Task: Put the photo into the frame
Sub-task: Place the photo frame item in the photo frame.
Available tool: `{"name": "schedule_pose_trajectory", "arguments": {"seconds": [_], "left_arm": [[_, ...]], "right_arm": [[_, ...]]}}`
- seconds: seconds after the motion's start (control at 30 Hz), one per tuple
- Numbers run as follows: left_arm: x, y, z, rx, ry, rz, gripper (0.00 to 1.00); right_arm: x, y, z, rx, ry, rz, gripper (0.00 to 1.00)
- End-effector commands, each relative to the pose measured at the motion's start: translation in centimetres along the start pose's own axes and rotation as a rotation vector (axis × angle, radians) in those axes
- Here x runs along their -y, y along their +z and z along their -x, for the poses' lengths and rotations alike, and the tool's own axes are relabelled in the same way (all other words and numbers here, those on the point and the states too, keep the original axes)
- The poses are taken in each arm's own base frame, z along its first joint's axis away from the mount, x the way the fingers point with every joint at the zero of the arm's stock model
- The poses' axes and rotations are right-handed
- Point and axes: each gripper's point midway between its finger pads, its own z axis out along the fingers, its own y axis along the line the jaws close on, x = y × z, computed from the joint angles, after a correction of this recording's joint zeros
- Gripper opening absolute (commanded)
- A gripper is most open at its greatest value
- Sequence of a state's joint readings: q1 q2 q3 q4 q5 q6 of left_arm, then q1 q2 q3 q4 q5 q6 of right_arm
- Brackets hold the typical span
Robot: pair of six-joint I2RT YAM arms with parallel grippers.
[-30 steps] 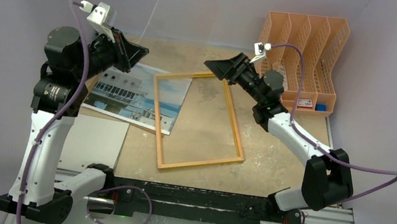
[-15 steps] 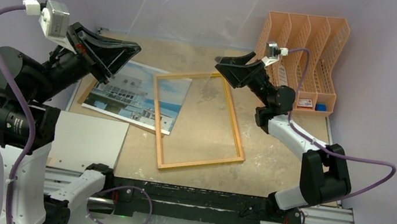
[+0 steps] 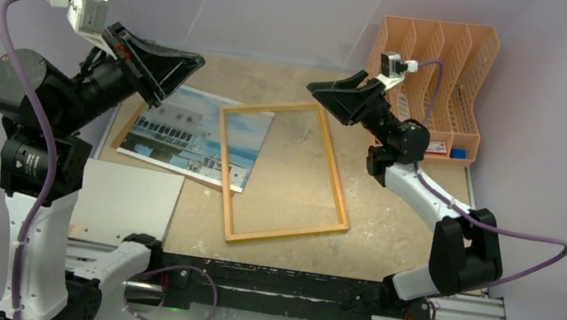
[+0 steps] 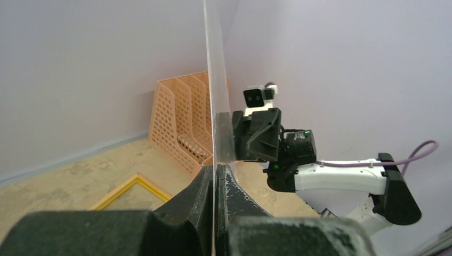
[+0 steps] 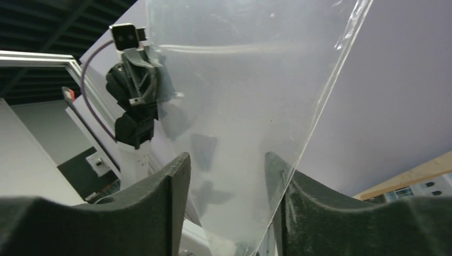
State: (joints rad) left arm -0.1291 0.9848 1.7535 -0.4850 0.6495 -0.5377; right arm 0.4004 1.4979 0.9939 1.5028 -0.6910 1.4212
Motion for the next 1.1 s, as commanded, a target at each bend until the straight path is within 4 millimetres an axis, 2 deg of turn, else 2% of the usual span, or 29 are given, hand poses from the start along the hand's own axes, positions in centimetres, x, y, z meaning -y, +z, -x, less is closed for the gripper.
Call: {"name": "schedule_pose_trajectory", "arguments": {"seconds": [0.0, 0.2, 0.27, 0.3, 0.33, 0.43, 0.5, 0.53, 0.57, 0.6, 0.73, 0.87, 0.97, 1.07], "left_arm": [[-1.6, 0.1, 0.6, 0.052, -0.003, 0.081, 0.0], [-2.8, 0.3, -0.1, 0.049, -0.019, 0.119, 0.0], [-3.2, 0.4, -0.6, 0.04, -0.026, 0.125, 0.0], [-3.4, 0.4, -0.9, 0.037, -0.031, 0.134, 0.02], [-3.7, 0.4, -1.2, 0.03, -0.037, 0.144, 0.09], [-5.6, 0.2, -2.2, 0.017, -0.058, 0.229, 0.36], [-7.7, -0.1, -3.0, 0.0, -0.081, 0.333, 0.69], [-9.1, -0.3, -3.6, -0.012, -0.094, 0.401, 0.8], [-10.6, -0.7, -4.2, -0.023, -0.102, 0.476, 0.89], [-12.3, -1.3, -5.0, -0.044, -0.11, 0.567, 0.92], [-16.5, -2.4, -7.2, -0.117, -0.095, 0.756, 0.93], [-19.7, -2.9, -9.9, -0.174, -0.117, 0.883, 0.93], [-22.0, -3.9, -12.7, -0.197, -0.167, 0.986, 0.92], [-23.4, -4.2, -16.6, -0.235, -0.225, 1.008, 0.9]], "right_arm": [[-7.4, -0.8, 1.1, 0.083, -0.187, 0.224, 0.51], [-7.5, -1.6, 1.5, 0.159, -0.164, 0.216, 0.31], [-7.4, -1.7, 1.5, 0.163, -0.158, 0.212, 0.2], [-7.3, -1.7, 1.5, 0.162, -0.152, 0.208, 0.11], [-7.2, -1.7, 1.5, 0.162, -0.146, 0.202, 0.0], [-5.9, -1.7, 1.3, 0.154, -0.102, 0.147, 0.0], [-4.4, -1.8, 0.9, 0.132, -0.078, 0.082, 0.0], [-3.5, -1.8, 0.5, 0.11, -0.069, 0.041, 0.0], [-2.6, -1.8, 0.1, 0.086, -0.058, -0.004, 0.0], [-1.3, -1.9, -0.4, 0.059, -0.055, -0.06, 0.0], [1.6, -2.7, -2.8, -0.093, -0.033, -0.217, 0.0], [4.8, -4.2, -4.2, -0.234, -0.054, -0.435, 0.0], [5.8, -5.9, -5.8, -0.329, -0.014, -0.538, 0.0], [6.2, -7.1, -6.9, -0.404, -0.021, -0.574, 0.0]]}}
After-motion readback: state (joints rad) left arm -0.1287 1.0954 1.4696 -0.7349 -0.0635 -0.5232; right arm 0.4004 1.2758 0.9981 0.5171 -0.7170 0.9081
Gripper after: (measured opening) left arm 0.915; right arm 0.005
